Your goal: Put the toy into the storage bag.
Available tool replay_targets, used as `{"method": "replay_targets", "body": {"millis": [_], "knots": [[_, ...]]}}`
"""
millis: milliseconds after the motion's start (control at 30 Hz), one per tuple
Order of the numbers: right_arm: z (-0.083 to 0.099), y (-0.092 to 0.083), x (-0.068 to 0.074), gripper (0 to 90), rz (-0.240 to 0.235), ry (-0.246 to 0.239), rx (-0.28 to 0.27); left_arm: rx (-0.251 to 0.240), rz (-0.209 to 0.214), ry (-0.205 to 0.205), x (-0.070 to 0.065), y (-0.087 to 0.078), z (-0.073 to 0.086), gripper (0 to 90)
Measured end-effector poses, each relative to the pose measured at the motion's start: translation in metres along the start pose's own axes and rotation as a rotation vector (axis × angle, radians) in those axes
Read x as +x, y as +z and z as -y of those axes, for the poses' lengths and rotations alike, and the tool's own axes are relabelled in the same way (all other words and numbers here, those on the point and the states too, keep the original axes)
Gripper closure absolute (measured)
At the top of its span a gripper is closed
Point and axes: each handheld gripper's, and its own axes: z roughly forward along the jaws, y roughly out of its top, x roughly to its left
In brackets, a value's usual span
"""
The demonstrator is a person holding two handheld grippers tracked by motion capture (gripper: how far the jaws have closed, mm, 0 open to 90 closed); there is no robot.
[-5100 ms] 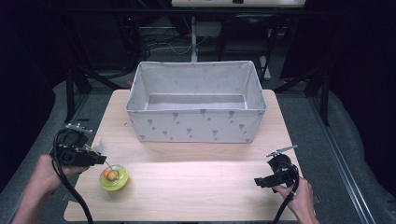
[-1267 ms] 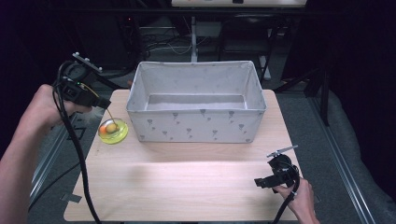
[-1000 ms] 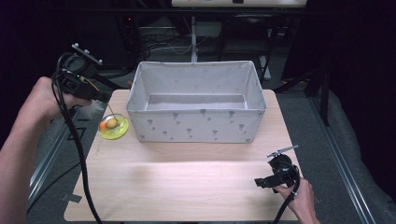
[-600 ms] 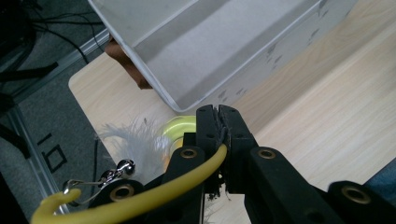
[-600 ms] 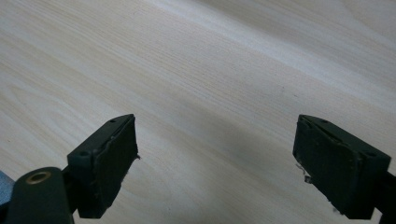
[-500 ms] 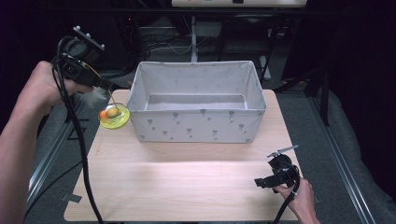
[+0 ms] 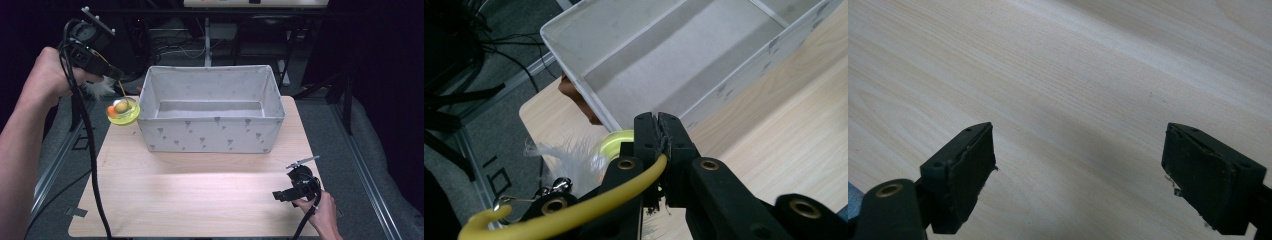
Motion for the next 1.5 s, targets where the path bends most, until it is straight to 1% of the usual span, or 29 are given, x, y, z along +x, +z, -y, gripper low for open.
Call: {"method": "replay_targets", "body": {"millis": [133, 167, 200, 333, 467, 567, 667, 800, 833, 900, 933, 1033, 1100, 1267, 1300, 1333, 1367, 1433, 1467, 1500], "knots": [[0.000, 0.000, 0.000, 13.3, 0.006, -0.008, 0.005, 0.010, -0.001, 0.002, 0.003, 0.001, -0.007, 87.6], [0.000, -0.001, 0.000, 13.3, -0.006, -0.001, 0.007, 0.010, -0.001, 0.000, 0.003, 0.001, -0.008, 87.6], [-0.001, -0.001, 0.000, 13.3, 0.004, -0.005, 0.011, 0.013, 0.000, 0.003, 0.003, 0.002, -0.010, 87.6], [-0.001, -0.001, 0.000, 13.3, 0.002, -0.008, 0.019, 0.013, 0.000, 0.007, 0.004, 0.004, -0.016, 87.6], [-0.001, -0.001, 0.000, 13.3, 0.001, -0.006, 0.019, 0.021, -0.002, 0.011, 0.004, 0.007, -0.022, 87.6], [-0.001, -0.001, 0.000, 13.3, -0.002, -0.006, 0.021, 0.016, -0.001, 0.014, 0.004, 0.008, -0.028, 87.6], [-0.001, 0.000, 0.000, 13.3, -0.011, 0.004, 0.010, 0.013, 0.001, 0.016, 0.004, 0.011, -0.033, 87.6], [0.000, 0.000, 0.000, 13.3, -0.011, 0.007, 0.007, 0.007, 0.003, 0.012, 0.004, 0.018, -0.041, 87.7], [0.000, 0.000, 0.000, 13.3, -0.012, 0.007, 0.007, 0.009, 0.009, 0.012, 0.003, 0.019, -0.042, 87.6], [0.000, 0.001, 0.000, 13.3, -0.011, 0.003, 0.006, 0.003, 0.001, 0.016, 0.002, 0.022, -0.046, 87.7], [0.000, 0.000, 0.000, 13.3, -0.012, 0.004, 0.011, 0.003, 0.011, 0.017, 0.001, 0.023, -0.048, 87.6], [0.000, 0.001, 0.001, 13.3, -0.012, 0.003, 0.011, -0.008, 0.016, 0.010, 0.000, 0.028, -0.052, 87.7], [0.000, 0.001, 0.000, 13.3, -0.013, 0.002, 0.004, -0.005, 0.018, 0.008, 0.000, 0.032, -0.054, 87.7], [0.000, 0.000, 0.000, 13.3, -0.009, -0.002, 0.012, 0.007, 0.022, 0.004, -0.002, 0.043, -0.059, 87.6], [0.001, 0.000, 0.000, 13.3, -0.009, -0.004, 0.009, 0.013, 0.022, 0.008, -0.002, 0.045, -0.060, 87.6], [0.001, 0.000, 0.001, 13.3, -0.007, 0.005, 0.008, 0.015, 0.018, 0.011, -0.003, 0.047, -0.061, 87.7], [0.001, 0.000, 0.000, 13.3, -0.003, -0.003, 0.014, 0.019, 0.016, 0.013, -0.004, 0.049, -0.062, 87.7], [0.001, 0.000, 0.000, 13.3, -0.005, -0.003, 0.012, 0.017, 0.019, 0.014, -0.006, 0.053, -0.064, 87.7], [0.001, 0.000, 0.000, 13.3, -0.008, 0.001, 0.012, 0.016, 0.014, 0.016, -0.007, 0.055, -0.064, 87.7], [0.001, 0.000, 0.000, 13.3, -0.005, -0.002, 0.016, 0.016, 0.024, 0.015, -0.007, 0.057, -0.065, 87.7]]}}
